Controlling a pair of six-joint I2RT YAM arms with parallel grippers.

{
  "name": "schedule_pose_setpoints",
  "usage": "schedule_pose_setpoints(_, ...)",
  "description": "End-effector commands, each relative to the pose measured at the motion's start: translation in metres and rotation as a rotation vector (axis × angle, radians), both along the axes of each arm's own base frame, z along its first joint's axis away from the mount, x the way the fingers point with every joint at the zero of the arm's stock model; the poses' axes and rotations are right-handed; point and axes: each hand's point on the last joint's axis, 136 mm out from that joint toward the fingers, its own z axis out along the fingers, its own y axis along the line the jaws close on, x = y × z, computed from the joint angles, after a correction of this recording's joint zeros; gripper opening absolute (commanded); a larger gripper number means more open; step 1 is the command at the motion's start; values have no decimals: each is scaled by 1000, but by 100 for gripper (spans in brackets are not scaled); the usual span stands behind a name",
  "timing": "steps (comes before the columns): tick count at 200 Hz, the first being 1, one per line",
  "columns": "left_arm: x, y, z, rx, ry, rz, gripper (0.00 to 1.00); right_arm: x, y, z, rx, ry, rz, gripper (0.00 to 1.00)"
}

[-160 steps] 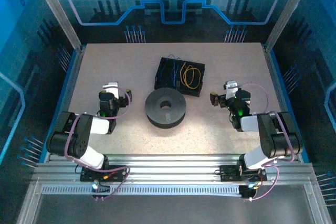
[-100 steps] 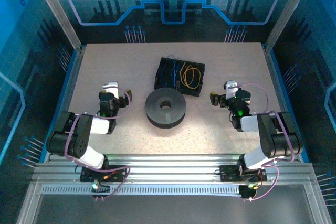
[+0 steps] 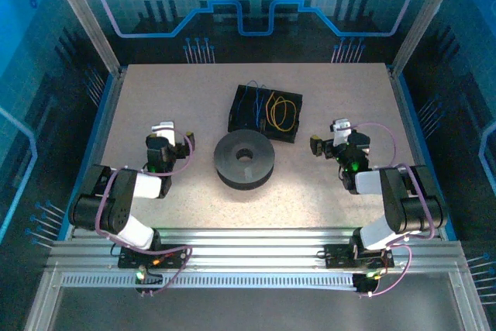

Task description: Wrap the cables

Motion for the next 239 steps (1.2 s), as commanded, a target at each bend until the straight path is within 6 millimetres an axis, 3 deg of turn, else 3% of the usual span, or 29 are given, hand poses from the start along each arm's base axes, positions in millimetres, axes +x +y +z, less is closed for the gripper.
schedule_pose_setpoints(1, 9, 0, 12, 5, -48, -11, 99, 10, -5, 14, -9, -55, -14, 100)
schedule_pose_setpoints(93, 8, 0, 13, 9, -56, -10, 99, 10, -6, 14, -7, -54, -13, 100)
schedule_pose_setpoints(129, -12, 7, 45, 83, -158, 97, 99, -1, 3, 18, -32, -118, 23, 100)
schedule_pose_setpoints(166, -27, -8, 99, 135, -272, 115, 99, -23, -7, 59, -67, -234, -76, 100)
schedule_pose_setpoints(205, -43, -18, 151, -103, -302, 87, 100, -42, 3, 119, -40, -307, -135, 100)
schedule_pose_setpoints(239, -69, -40, 158, -282, -134, -22, 99, -59, 9, 152, 84, -247, -169, 100)
